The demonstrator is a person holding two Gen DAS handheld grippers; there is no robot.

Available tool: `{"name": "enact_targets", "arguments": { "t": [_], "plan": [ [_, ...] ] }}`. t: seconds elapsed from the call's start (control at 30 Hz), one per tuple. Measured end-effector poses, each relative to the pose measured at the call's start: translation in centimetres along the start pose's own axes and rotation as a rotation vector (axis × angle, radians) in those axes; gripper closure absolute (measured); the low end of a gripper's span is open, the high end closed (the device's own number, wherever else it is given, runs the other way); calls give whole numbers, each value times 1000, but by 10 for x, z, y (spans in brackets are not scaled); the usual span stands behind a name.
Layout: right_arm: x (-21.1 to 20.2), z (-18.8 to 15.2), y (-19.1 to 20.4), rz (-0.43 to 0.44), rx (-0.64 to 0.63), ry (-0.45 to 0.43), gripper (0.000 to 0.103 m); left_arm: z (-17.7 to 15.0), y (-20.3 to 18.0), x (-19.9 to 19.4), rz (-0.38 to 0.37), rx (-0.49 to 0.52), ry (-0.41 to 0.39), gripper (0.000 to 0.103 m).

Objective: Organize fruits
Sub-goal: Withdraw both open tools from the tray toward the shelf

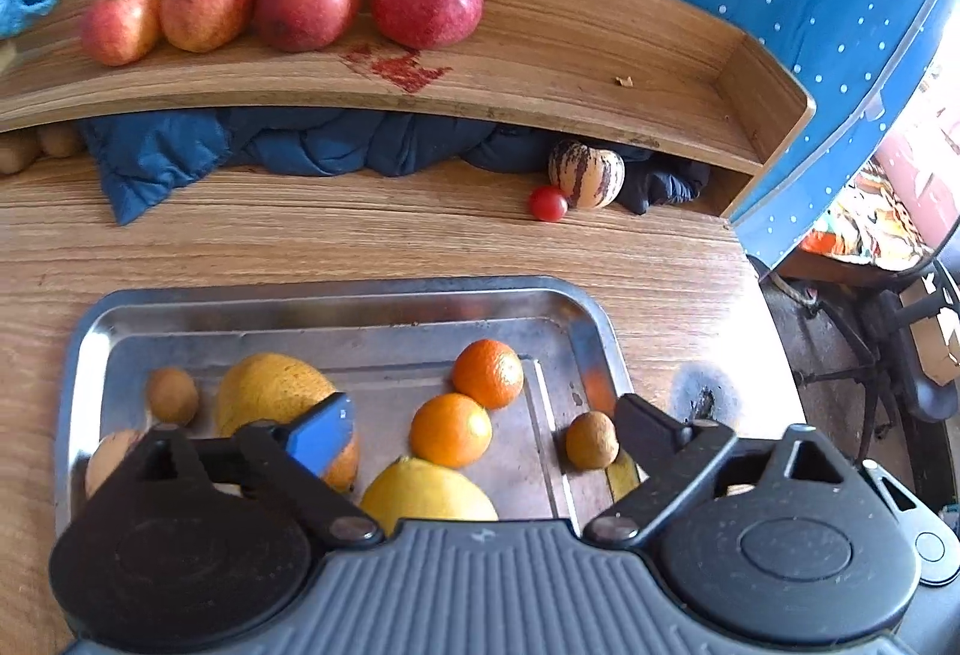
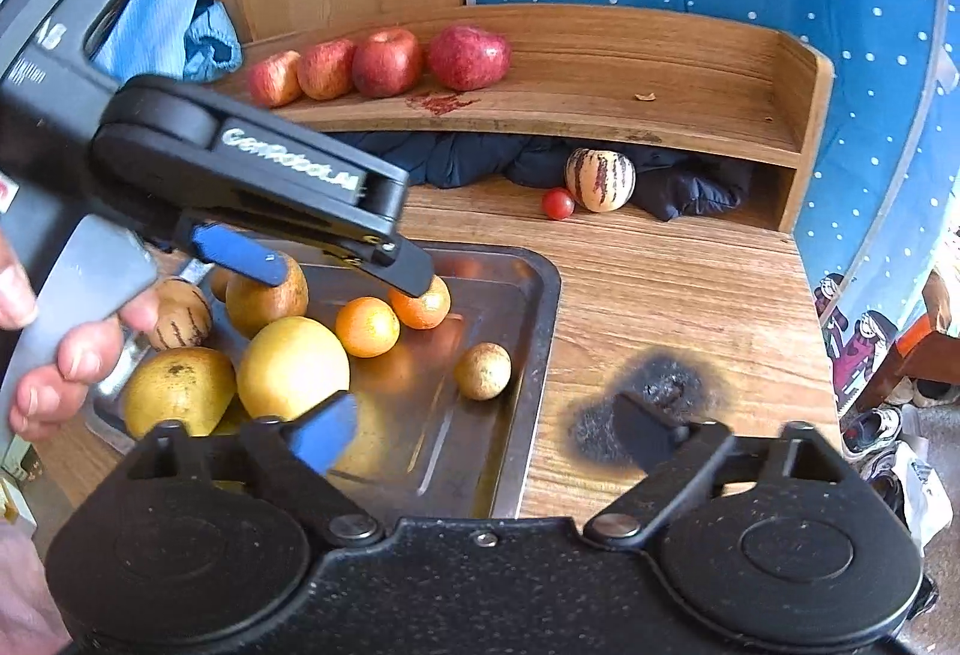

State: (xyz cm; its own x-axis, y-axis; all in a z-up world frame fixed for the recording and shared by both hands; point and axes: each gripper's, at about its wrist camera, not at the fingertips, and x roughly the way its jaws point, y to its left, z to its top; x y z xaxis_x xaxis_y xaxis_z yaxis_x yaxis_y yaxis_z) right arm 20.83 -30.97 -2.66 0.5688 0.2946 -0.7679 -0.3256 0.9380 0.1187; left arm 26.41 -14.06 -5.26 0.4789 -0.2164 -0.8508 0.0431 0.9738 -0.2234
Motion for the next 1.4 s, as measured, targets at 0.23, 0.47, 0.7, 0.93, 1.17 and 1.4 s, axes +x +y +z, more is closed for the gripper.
{"name": "enact_targets", "arguments": {
  "t": [0.23, 0.47, 0.7, 0.93, 1.17, 1.4],
  "plan": [
    [-19, -14, 4, 0, -5, -18, 1, -30, 10, -27, 33, -53, -44, 2],
    [-33, -33, 13, 19, -21, -13, 1, -69, 19, -53, 101, -71, -86, 1],
    [-40, -41, 22, 53, -35, -12, 1, -97, 30, -72, 131, -149, -93, 1],
    [-45, -40, 28, 69, -53, -16, 1, -109, 33, -79, 165, -150, -61, 1],
    [-44, -36, 24, 38, -41, -5, 1, -107, 32, -75, 183, -135, 9, 1],
    [-35, -25, 9, 0, 1, -9, 1, -86, 25, -71, 196, -82, -12, 1]
  ]
}}
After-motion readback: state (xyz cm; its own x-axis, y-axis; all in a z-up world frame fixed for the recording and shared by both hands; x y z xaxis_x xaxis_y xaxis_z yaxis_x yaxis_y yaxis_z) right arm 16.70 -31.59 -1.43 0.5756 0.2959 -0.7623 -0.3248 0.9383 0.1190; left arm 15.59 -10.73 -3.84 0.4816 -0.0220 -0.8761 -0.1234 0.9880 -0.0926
